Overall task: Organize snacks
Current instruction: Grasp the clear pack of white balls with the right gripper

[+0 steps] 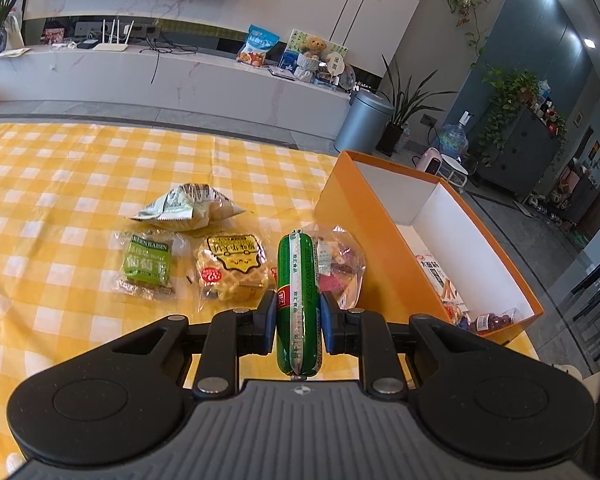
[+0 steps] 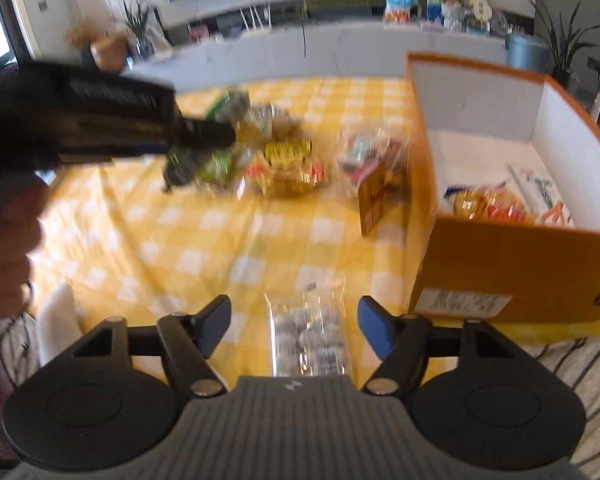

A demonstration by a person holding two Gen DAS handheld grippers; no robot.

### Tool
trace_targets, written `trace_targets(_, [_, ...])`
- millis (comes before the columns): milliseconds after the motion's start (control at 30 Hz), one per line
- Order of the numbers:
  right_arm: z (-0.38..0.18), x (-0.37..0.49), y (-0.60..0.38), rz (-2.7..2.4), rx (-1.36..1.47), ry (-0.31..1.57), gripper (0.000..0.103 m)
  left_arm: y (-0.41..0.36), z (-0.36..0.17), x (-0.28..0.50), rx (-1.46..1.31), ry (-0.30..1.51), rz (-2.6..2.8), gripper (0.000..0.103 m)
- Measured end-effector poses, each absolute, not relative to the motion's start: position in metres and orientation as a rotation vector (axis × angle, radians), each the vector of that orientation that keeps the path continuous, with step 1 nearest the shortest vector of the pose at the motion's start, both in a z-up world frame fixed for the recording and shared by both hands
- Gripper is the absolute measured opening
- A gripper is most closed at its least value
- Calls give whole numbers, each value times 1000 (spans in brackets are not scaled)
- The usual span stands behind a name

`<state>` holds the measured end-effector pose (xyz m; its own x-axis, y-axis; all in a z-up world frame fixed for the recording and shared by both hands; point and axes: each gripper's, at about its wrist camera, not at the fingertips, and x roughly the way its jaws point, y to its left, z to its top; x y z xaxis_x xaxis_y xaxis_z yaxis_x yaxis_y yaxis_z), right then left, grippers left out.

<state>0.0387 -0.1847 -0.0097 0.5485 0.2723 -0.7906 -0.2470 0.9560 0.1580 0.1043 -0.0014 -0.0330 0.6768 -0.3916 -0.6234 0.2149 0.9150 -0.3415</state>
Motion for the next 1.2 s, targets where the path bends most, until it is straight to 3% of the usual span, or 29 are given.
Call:
trace_targets(233, [-46,57,-172,200,-46,1079,79,5,-41,104,-264,770,-354,25])
trace_targets(367, [-58,63,-168,182,-86,1124,85,9,-46,106,-283,782,-355,25])
trace_targets(567, [-59,65,-166,177,-96,1117,86,15,-53,108,-303,802,-359,25])
trace_targets(633, [-58,64,-165,189,-103,1108,84,16,-55,108,-311,807,-358,25])
trace_targets(767, [-53,59,-157,242,-137,1073,58,20,-55,108,-322,808,-357,25])
trace_targets(967, [-51,59,-161,245,-106,1040,51,22,-51,105,-322,795,-344,25])
trace_targets(1200, [-45,59,-165,283,-32,1003,51,21,-45,102,-315,785,-343,25])
